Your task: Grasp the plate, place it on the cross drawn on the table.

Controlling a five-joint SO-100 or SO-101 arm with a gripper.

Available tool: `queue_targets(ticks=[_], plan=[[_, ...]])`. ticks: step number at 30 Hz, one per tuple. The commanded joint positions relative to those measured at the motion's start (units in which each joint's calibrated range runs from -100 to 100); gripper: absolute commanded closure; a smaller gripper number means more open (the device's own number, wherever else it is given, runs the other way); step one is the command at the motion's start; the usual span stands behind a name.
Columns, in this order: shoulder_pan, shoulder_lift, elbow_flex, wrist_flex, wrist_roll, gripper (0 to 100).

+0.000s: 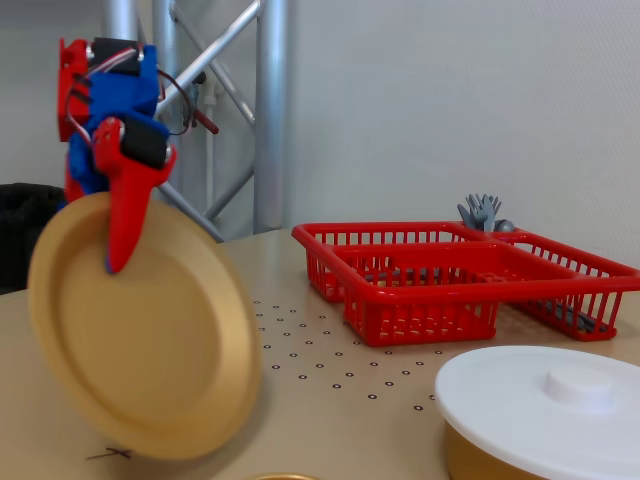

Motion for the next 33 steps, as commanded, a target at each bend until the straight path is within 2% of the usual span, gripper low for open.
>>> queue_targets(ticks=[1, 10, 20, 25, 28, 33], plan=[[1.9, -1.2, -2.6, -2.4, 1.4, 100], [2.7, 4.8, -2.4, -6.0, 2.4, 100], [3.8, 2.8, 13.4, -15.4, 5.6, 100], [5.0, -0.2, 27.6, -27.5, 8.8, 99], [5.7, -1.5, 35.4, -35.3, 9.1, 91], [6.3, -2.8, 45.8, -44.9, 9.2, 88]])
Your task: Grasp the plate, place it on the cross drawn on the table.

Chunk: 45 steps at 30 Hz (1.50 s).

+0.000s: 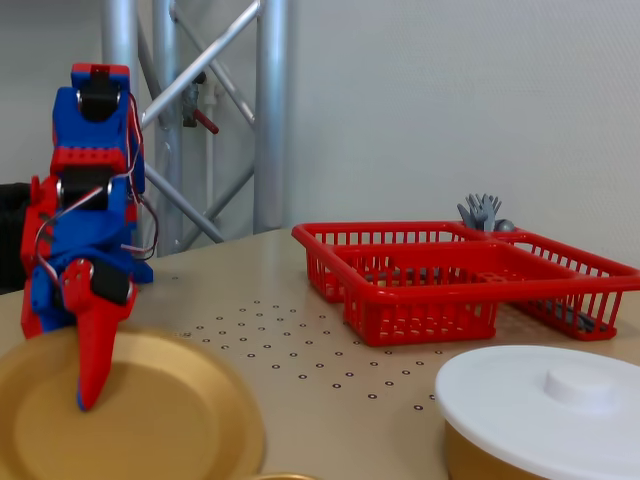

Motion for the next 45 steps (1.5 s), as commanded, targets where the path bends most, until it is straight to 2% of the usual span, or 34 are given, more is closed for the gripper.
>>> queue_targets(ticks=[1, 3, 5, 9, 15, 25, 35, 40, 45], plan=[[1.0, -4.3, 4.7, -5.7, 1.2, 88], [0.9, -5.4, 9.6, -10.3, 2.1, 87], [1.0, -5.7, 12.6, -13.2, 2.1, 81], [1.0, -5.3, 14.0, -14.3, 2.0, 77], [0.7, -9.3, 20.3, -18.0, 1.8, 76], [0.0, -19.2, 26.0, -18.0, 2.9, 76], [-0.8, -36.3, 43.9, -17.3, 3.2, 78], [-5.9, -46.2, 48.1, -10.6, -1.5, 85], [-14.0, -52.4, 47.3, -6.1, -10.2, 97]])
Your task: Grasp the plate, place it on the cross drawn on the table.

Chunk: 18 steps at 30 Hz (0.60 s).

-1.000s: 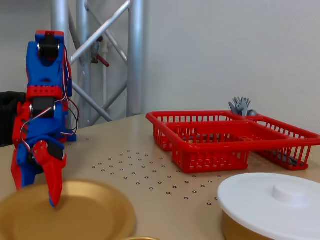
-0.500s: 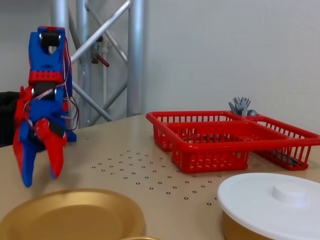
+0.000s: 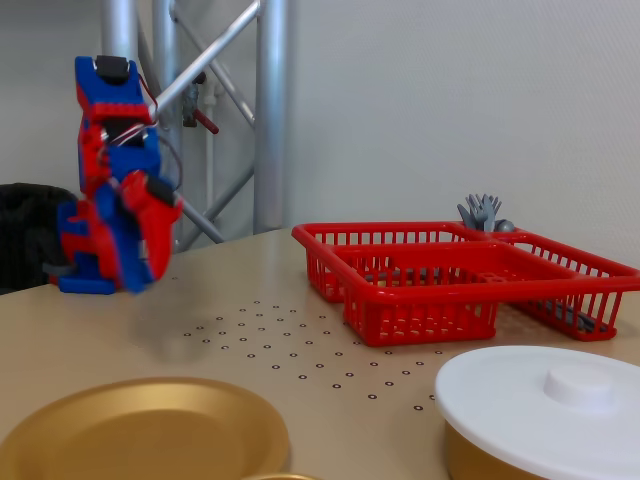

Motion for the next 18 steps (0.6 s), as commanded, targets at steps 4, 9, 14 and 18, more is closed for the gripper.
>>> queue_targets(ticks=[4, 9, 14, 18], plan=[[-10.0, -6.9, -6.0, 3.6, -11.7, 100], [-16.7, -10.8, -5.6, 3.9, -21.0, 100], [-22.9, -18.8, -1.7, 7.8, -25.3, 100], [-26.2, -28.2, 3.8, 12.2, -25.9, 100]])
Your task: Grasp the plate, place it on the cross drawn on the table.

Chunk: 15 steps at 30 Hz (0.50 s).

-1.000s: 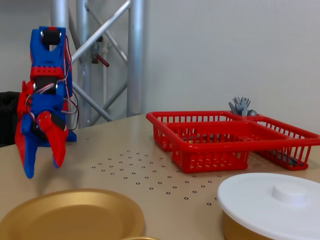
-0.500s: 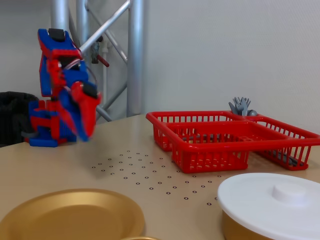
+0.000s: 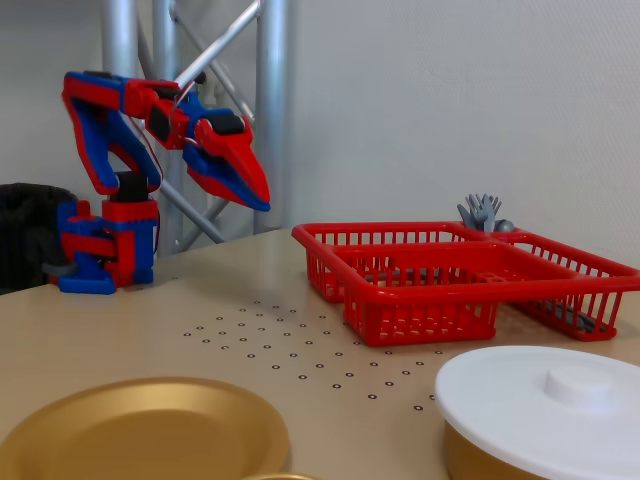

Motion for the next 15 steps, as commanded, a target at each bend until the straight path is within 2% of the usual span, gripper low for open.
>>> queue_targets(ticks=[1, 5, 10, 15], plan=[[-2.1, -9.9, 4.0, 1.7, -0.4, 100], [-5.1, -23.3, 14.8, 4.4, -0.4, 100], [-7.0, -33.9, 22.6, 13.9, 0.3, 100], [-6.9, -47.2, 34.9, 14.1, 2.0, 100]])
